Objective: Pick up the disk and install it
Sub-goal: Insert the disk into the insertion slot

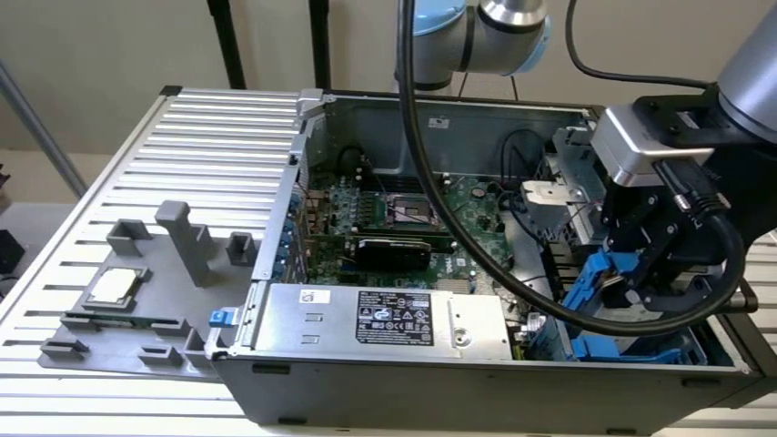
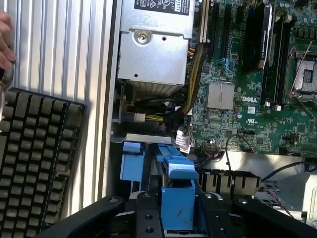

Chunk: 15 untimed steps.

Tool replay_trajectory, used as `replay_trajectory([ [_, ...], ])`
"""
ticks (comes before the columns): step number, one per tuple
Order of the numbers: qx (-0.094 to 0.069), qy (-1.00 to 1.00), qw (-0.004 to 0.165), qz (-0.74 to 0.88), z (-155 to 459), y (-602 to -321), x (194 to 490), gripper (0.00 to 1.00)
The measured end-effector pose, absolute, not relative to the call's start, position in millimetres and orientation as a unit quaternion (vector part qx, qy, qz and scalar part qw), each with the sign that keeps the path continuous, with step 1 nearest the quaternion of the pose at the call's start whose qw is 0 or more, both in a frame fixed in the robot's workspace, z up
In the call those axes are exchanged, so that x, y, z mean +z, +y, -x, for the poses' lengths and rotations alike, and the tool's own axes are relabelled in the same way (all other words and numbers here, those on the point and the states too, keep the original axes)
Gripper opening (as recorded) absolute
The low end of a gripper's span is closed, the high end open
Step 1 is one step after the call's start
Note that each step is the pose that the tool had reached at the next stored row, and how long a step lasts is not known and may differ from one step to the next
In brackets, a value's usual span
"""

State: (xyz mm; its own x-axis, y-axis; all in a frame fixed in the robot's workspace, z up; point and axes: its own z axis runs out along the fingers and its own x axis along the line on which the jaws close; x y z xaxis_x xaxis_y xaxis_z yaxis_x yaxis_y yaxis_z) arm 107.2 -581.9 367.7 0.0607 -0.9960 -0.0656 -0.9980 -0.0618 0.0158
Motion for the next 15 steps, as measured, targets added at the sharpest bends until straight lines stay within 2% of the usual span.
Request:
replay_trajectory([
  [1,0.030,0.685,0.017,0.728,-107.3,-581.7,367.4,1.00],
  [15,0.030,0.684,0.017,0.729,-112.0,-581.9,368.0,1.00],
])
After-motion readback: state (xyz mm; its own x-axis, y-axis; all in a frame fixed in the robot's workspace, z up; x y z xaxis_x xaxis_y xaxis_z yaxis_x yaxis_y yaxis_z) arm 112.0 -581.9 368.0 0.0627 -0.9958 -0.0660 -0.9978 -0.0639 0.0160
